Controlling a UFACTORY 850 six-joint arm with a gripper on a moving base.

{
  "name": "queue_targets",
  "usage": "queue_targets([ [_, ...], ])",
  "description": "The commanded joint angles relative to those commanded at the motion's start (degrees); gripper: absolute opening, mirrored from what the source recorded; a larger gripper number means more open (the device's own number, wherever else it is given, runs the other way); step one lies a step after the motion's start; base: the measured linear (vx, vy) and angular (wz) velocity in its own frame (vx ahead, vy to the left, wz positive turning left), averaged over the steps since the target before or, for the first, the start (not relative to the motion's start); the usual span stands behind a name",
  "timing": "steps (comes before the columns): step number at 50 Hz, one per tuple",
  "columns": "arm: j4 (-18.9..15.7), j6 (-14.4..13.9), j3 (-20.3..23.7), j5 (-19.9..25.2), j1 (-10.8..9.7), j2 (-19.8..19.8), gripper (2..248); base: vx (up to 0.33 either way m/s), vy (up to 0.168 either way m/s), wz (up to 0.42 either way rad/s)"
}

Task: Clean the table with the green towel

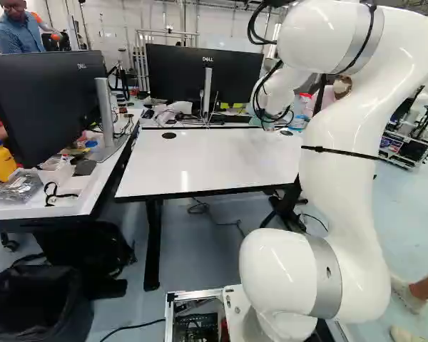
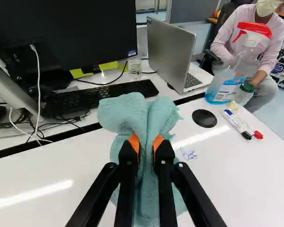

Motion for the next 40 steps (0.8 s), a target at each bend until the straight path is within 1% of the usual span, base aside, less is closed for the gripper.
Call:
queue_targets([
  [7, 0.0, 0.0, -1.02, 0.25, 0.13, -1.54, 51, 0.0, 0.0, 0.0],
  [40, 0.0, 0.0, -1.36, 0.39, 0.13, -5.23, 51, 0.0, 0.0, 0.0],
])
